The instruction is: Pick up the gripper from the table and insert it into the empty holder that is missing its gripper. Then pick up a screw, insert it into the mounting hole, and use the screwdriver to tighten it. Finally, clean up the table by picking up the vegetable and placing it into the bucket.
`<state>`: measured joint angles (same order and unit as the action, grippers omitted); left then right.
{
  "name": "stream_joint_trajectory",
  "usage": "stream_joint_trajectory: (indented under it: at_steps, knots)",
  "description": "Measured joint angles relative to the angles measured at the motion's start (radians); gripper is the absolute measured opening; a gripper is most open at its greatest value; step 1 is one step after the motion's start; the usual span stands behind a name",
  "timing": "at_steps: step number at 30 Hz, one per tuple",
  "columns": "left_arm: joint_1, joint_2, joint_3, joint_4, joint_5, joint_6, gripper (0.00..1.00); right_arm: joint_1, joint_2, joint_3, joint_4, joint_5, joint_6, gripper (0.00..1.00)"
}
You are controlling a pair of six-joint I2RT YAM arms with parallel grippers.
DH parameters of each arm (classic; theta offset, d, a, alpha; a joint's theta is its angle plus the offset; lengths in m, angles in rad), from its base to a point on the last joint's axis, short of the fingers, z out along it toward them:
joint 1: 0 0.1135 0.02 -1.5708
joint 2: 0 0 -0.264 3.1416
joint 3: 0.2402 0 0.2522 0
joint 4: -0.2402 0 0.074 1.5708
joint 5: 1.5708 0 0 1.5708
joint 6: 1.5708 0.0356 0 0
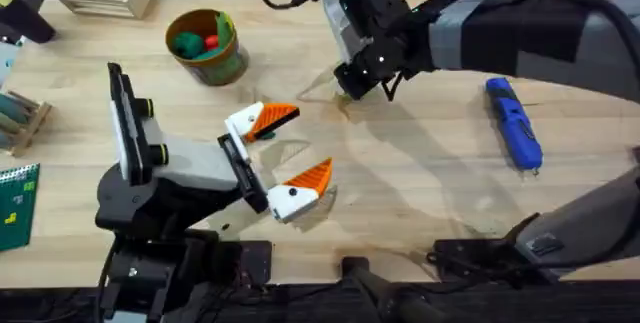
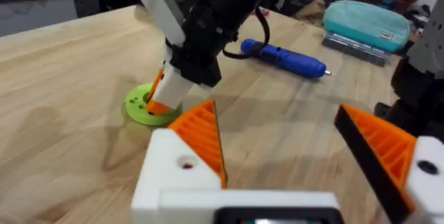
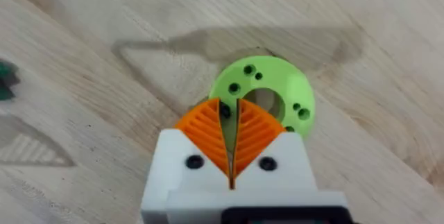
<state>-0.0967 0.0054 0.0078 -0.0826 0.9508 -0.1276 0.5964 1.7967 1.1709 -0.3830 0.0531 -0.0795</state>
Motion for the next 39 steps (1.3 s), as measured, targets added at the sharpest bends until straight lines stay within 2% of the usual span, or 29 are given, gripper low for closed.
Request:
stream_joint_trajectory:
  at_steps: [15,16,18,19,22,30,34,39]
  knots:
    - [0.000,0.000,0.000,0.000,0.000,0.000,0.987,0.000,0.000,0.010,-0.018,0.002,0.000,0.030]
    - [0.000,0.000,0.000,0.000,0.000,0.000,0.987,0.000,0.000,0.011,-0.022,0.002,0.001,0.053]
    - [0.000,0.000,0.000,0.000,0.000,0.000,0.987,0.000,0.000,0.012,-0.044,-0.002,0.002,0.274]
    - [0.000,0.000,0.000,0.000,0.000,0.000,0.987,0.001,0.000,0.012,-0.053,-0.005,0.001,0.337]
    - [0.000,0.000,0.000,0.000,0.000,0.000,0.987,0.002,0.000,0.012,-0.058,-0.010,0.002,0.387]
    - [0.000,0.000,0.000,0.000,0.000,0.000,0.987,0.003,0.000,0.012,-0.057,-0.017,0.004,0.780]
    - [0.000,0.000,0.000,0.000,0.000,0.000,0.987,0.005,0.000,0.012,-0.059,-0.017,0.004,0.831]
    - [0.000,0.000,0.000,0.000,0.000,0.000,0.987,0.027,-0.008,0.012,-0.048,-0.017,0.003,0.810]
